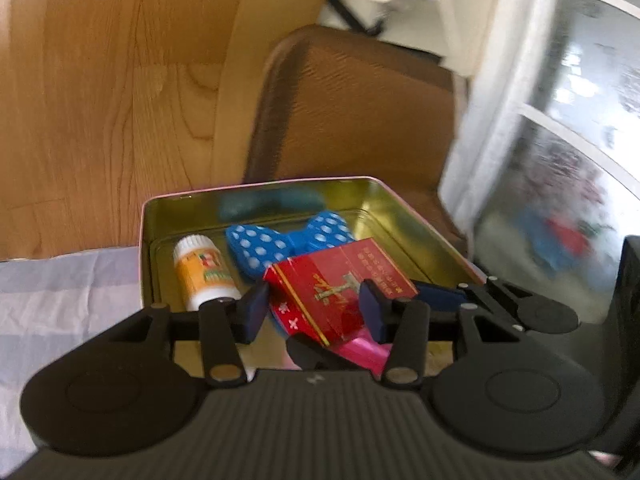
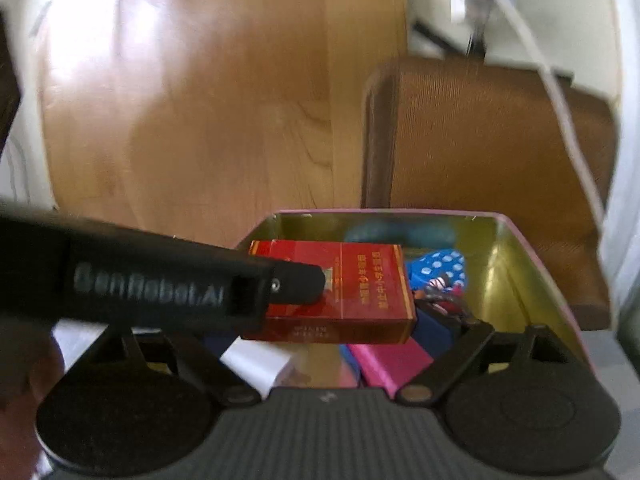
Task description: Organize rigid objects
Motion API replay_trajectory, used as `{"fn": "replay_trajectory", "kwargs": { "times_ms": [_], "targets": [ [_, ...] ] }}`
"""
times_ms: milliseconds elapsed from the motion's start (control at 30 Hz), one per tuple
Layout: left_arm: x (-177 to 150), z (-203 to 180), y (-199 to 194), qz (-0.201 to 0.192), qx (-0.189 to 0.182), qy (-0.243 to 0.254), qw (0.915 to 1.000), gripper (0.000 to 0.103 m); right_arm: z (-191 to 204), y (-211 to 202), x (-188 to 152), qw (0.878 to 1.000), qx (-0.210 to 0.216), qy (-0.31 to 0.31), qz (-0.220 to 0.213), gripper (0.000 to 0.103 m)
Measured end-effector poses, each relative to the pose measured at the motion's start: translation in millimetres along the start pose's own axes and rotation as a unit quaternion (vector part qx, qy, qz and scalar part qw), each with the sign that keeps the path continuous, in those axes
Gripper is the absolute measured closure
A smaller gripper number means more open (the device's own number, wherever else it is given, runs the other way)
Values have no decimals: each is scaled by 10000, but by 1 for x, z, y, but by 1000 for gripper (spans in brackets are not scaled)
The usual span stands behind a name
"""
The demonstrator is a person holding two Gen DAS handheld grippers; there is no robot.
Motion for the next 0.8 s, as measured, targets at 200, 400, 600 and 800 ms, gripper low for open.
{"fn": "replay_trajectory", "kwargs": {
  "times_ms": [200,400,600,800],
  "targets": [
    [5,12,25,65,592,0,9982,37,-13,46,10,9978,-51,95,651,10],
    [-14,10,-7,-194,845,276,9958,37,-1,1,-9,9992,-201,-342,11,9],
    [-42,0,-57,-441,1029,393,9929,37,13,-60,-40,9973,-294,-202,-646,9],
    [-81,-11,-110,-668,1114,464,9904,29,24,-125,-73,9920,-230,395,-1174,8]
  ]
}}
Point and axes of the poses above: each gripper's, at about its wrist camera, not at the fingertips, and y roughly the way its jaws point, z to its left, x to its top, the point moved 3 cm from there along y, roughly the way its jaws point, and after that the axes turned 1 degree about -x, right-handed, at the moved point
